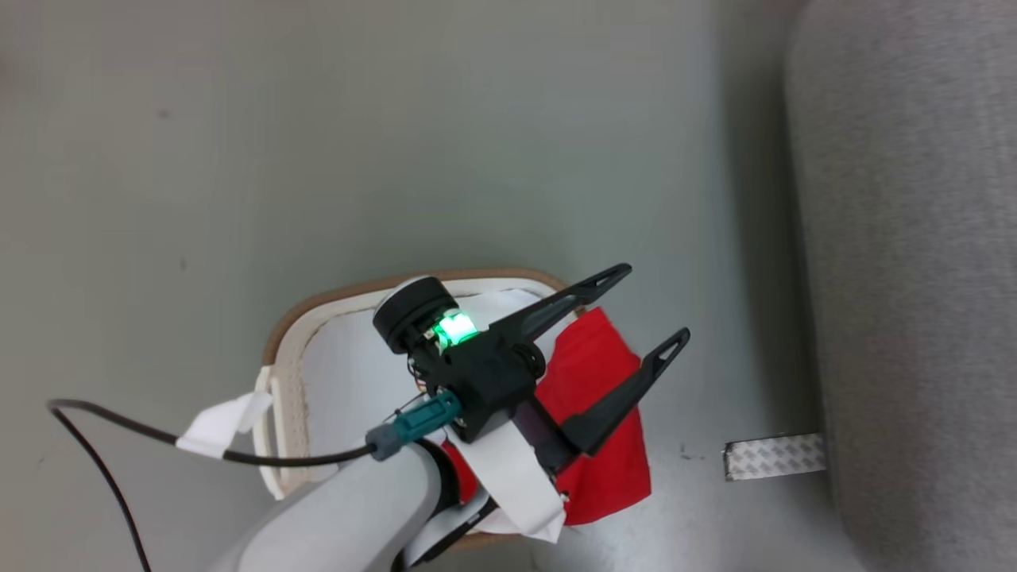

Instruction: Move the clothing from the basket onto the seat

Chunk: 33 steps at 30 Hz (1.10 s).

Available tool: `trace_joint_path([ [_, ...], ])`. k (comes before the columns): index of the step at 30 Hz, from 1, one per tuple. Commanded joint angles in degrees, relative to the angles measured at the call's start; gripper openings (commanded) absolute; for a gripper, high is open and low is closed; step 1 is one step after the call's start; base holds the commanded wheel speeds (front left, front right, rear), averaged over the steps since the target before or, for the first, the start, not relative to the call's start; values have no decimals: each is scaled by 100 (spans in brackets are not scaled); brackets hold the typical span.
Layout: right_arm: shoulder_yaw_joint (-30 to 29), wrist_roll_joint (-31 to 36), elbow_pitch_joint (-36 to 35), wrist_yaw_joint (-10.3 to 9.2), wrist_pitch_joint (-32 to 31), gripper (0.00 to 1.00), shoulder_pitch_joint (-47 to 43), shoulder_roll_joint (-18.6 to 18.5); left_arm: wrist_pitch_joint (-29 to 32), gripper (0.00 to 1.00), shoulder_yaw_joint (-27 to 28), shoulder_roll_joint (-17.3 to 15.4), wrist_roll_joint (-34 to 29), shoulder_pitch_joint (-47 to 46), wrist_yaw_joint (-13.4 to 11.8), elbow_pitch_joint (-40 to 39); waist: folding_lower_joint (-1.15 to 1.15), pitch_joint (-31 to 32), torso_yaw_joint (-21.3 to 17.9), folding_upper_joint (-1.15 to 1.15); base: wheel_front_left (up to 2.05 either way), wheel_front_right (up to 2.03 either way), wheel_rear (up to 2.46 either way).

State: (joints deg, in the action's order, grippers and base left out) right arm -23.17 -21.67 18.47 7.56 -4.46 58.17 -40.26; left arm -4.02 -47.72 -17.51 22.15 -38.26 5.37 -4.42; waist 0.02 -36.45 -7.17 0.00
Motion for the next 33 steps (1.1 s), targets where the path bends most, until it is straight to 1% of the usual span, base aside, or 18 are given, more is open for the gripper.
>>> trace_joint_path([
  [1, -41, 192, 311, -13, -162, 0, -282, 45, -59, 100, 43, 8, 38, -86, 16, 36, -2, -173, 191, 0, 0, 0, 0],
  [3, -59, 334, 652, -14, -340, 0, -466, 98, -90, 100, 73, 4, 62, -118, 14, 73, -2, -209, 230, 0, 0, 0, 0],
  [5, 109, 369, 955, -14, -601, 0, -687, 210, -131, 100, 82, -6, 69, -138, 17, 108, -2, -224, 250, 0, 0, 0, 0],
  [9, 414, 513, 1451, -14, -1066, 0, -936, 248, -143, 100, 136, 14, 154, -162, -14, 137, -2, -249, 234, 0, 0, 0, 0],
  [12, 769, 663, 1643, -14, -1406, 9, -1045, 263, -178, 100, 201, -6, 224, -198, -33, 156, -2, -209, 206, 0, 0, 0, 0],
  [13, 813, 631, 1663, -14, -1489, 15, -1018, 289, -181, 100, 217, -19, 235, -193, -45, 167, -2, -175, 187, 0, 0, 0, 0],
  [14, 863, 594, 1672, -14, -1580, 35, -1013, 279, -182, 100, 230, -29, 230, -188, -49, 176, -2, -141, 164, 0, 0, 0, 0],
  [15, 863, 594, 1672, -14, -1580, 35, -1013, 279, -182, 100, 230, -29, 230, -188, -49, 176, -2, -141, 164, 0, 0, 0, 0],
  [16, 915, 567, 1698, -14, -1717, 87, -1023, 284, -191, 100, 237, -39, 243, -179, -61, 188, -2, -100, 143, 0, 0, 0, 0],
  [17, 1013, 518, 1711, -14, -1887, 100, -1032, 328, -202, 100, 248, -47, 256, -161, -61, 202, -2, -49, 122, 0, 0, 0, 0],
  [20, 1391, 395, 1566, -14, -2378, 100, -1138, 318, -236, 100, 276, -33, 344, -40, -93, 246, -2, 151, 38, 0, 0, 0, 0],
  [23, 1710, 160, 1328, -14, -2700, 100, -1282, 314, -294, 100, 304, -32, 430, 74, -126, 296, -2, 437, -57, 0, 0, 0, 0],
  [31, 2389, -438, 375, -14, -3177, 100, -1821, -133, -514, 100, 429, -105, 654, 544, -336, 441, -2, 1529, -266, 0, 0, 0, 0],
  [33, 2519, -532, 65, -14, -3198, 100, -1893, -201, -582, 100, 501, -142, 752, 704, -414, 454, -2, 1810, -322, 0, 0, 0, 0],
])
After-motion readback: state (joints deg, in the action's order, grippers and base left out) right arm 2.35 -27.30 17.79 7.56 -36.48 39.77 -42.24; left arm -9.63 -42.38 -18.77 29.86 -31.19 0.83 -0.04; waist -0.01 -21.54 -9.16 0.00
